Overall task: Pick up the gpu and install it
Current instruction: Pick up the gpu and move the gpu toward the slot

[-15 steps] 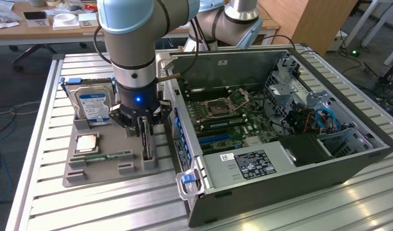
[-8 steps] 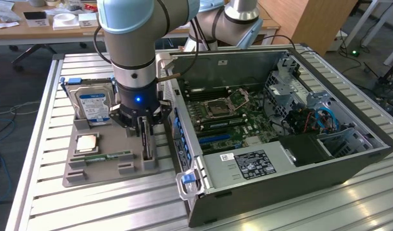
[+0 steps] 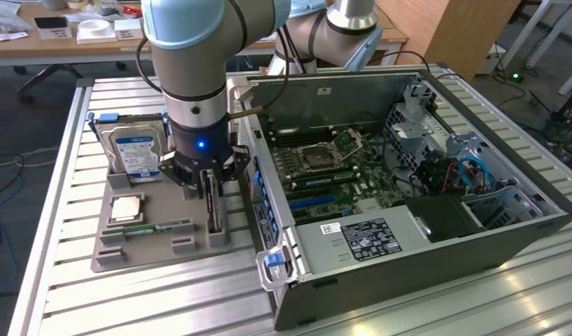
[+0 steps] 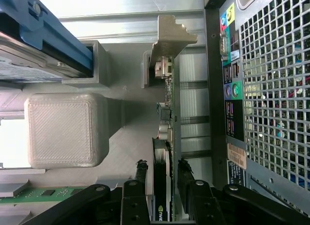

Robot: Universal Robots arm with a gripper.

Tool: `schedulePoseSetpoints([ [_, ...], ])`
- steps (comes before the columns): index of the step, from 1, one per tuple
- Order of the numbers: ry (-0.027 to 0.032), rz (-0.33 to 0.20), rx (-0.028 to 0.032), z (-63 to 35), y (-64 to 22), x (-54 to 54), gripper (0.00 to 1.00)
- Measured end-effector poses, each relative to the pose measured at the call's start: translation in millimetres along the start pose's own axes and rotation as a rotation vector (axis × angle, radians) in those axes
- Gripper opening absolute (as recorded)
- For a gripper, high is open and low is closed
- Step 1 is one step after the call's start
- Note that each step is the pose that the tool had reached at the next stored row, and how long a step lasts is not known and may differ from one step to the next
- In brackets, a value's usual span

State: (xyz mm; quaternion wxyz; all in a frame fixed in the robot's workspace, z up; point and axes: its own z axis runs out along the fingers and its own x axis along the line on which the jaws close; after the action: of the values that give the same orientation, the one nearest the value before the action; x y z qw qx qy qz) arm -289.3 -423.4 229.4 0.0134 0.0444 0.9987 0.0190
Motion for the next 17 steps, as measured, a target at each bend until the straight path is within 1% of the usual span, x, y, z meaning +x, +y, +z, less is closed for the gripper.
schedulePoseSetpoints([
  [2,0.0,0.0,0.0,0.0,0.0,0.0,0.38],
  [3,0.0,0.0,0.0,0.0,0.0,0.0,0.31],
  [4,0.0,0.0,0.0001,0.0,0.0,0.0,0.31],
  [5,0.0,0.0,0.0001,0.0,0.0,0.0,0.26],
  [14,0.0,0.0,0.0,0.0,0.0,0.0,0.26],
  [17,0.0008,-0.02,-0.0004,0.0,0.0,0.1,0.26],
])
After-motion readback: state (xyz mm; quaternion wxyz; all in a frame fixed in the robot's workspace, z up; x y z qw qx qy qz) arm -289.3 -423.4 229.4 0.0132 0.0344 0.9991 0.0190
